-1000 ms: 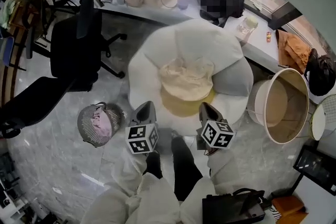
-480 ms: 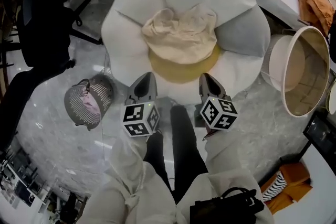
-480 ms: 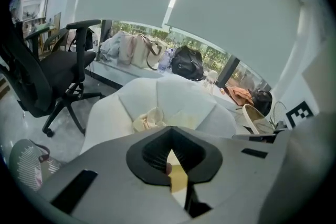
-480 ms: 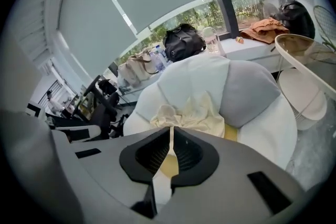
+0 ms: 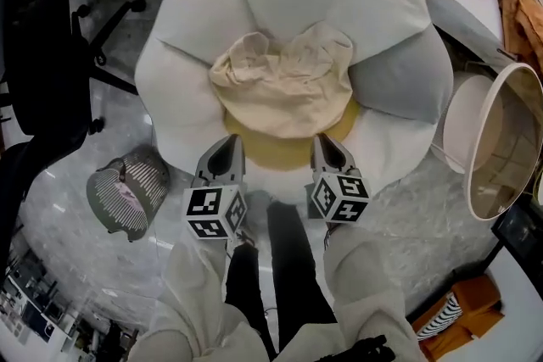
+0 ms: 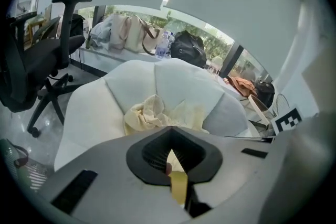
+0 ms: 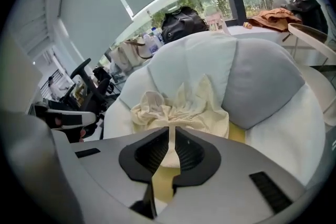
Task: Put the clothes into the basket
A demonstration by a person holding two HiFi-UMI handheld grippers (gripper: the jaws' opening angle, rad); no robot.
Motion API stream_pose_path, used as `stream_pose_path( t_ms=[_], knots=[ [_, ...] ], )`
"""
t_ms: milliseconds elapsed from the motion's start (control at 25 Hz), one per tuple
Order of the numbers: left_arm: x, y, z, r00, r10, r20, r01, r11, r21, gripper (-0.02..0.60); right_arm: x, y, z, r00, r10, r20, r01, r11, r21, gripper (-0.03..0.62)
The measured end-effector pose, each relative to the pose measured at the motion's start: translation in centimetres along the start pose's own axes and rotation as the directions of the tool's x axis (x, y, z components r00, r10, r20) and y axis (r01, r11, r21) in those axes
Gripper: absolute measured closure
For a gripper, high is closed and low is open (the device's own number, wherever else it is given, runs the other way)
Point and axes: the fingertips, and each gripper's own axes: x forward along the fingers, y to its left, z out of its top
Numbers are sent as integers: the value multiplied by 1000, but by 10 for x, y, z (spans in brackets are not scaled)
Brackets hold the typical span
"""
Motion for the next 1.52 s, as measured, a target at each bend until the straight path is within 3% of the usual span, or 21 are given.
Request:
stream_pose_path(
  t_ms=[400,520,840,1000,1280,1520],
  knots=[
    [50,7,-32,999,-6,-52,7,1000,9,575,44,-17,-34,997,8,-77,-8,1000,3,548],
    [55,6,-36,998,-8,-60,8,1000,2,575,54,-22,-40,995,8,-102,-10,1000,-18,479],
    [58,6,-45,997,-12,-82,12,1000,3,575,83,-46,-57,986,-73,-150,59,994,-90,407],
    [58,6,-52,996,-13,-93,13,1000,-7,575,95,-57,-71,977,-103,-188,77,987,-139,402],
    [52,0,-66,994,-16,-112,11,999,-41,575,113,-67,-90,960,-103,-260,73,990,-123,402],
    [48,-2,-72,993,-17,-119,12,999,-40,575,119,-69,-94,933,-152,-326,107,983,-150,404]
  ],
)
